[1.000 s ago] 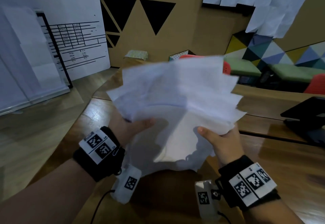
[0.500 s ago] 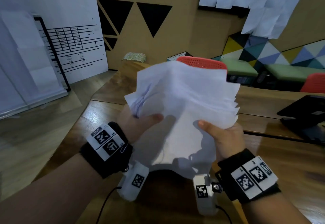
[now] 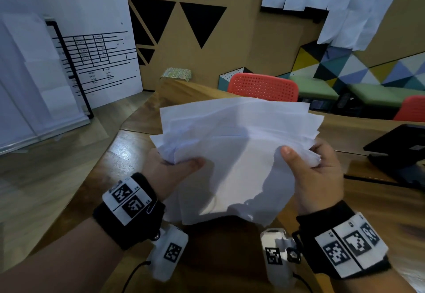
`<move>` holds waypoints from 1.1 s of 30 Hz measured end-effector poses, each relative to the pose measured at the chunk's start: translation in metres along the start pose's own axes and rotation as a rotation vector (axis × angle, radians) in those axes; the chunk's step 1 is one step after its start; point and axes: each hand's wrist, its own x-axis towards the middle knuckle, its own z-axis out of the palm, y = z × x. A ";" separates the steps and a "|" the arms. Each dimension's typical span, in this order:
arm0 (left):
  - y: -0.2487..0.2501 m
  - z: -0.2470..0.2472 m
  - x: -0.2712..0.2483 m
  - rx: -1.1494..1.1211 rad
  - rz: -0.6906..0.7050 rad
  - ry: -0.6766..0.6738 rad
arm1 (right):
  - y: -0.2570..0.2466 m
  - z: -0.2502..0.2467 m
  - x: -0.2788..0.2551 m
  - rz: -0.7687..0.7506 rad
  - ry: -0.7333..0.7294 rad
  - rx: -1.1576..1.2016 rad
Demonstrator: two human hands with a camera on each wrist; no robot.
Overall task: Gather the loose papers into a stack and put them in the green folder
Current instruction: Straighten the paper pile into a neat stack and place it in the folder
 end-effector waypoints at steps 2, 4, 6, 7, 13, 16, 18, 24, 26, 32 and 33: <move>0.004 -0.003 -0.001 0.012 0.002 -0.022 | -0.006 0.000 0.002 -0.084 -0.037 -0.005; 0.003 -0.002 0.001 0.012 -0.027 -0.028 | -0.007 0.002 0.005 -0.068 -0.050 0.021; 0.001 0.002 0.003 -0.016 -0.043 -0.035 | -0.005 0.004 0.008 -0.003 0.013 0.069; 0.000 0.004 0.004 -0.025 -0.050 -0.031 | -0.003 0.004 0.009 0.016 0.075 0.106; -0.001 0.007 0.011 0.004 -0.053 -0.006 | -0.005 0.000 0.012 -0.043 0.197 0.094; 0.006 0.009 0.012 -0.015 -0.013 -0.029 | -0.012 0.005 0.006 -0.153 0.060 -0.095; 0.011 0.011 0.013 -0.046 0.013 -0.030 | -0.010 0.006 0.007 -0.142 0.069 -0.243; 0.020 0.014 0.017 -0.063 0.108 -0.019 | 0.004 0.004 0.011 -0.192 0.060 -0.354; 0.024 0.015 0.017 -0.090 0.162 -0.013 | 0.004 0.005 0.010 -0.228 -0.022 -0.365; 0.035 0.016 0.023 0.091 0.319 -0.073 | 0.005 -0.002 0.011 -0.182 -0.007 -0.394; 0.036 0.016 0.023 0.105 0.330 -0.057 | 0.006 -0.004 0.010 -0.160 -0.004 -0.365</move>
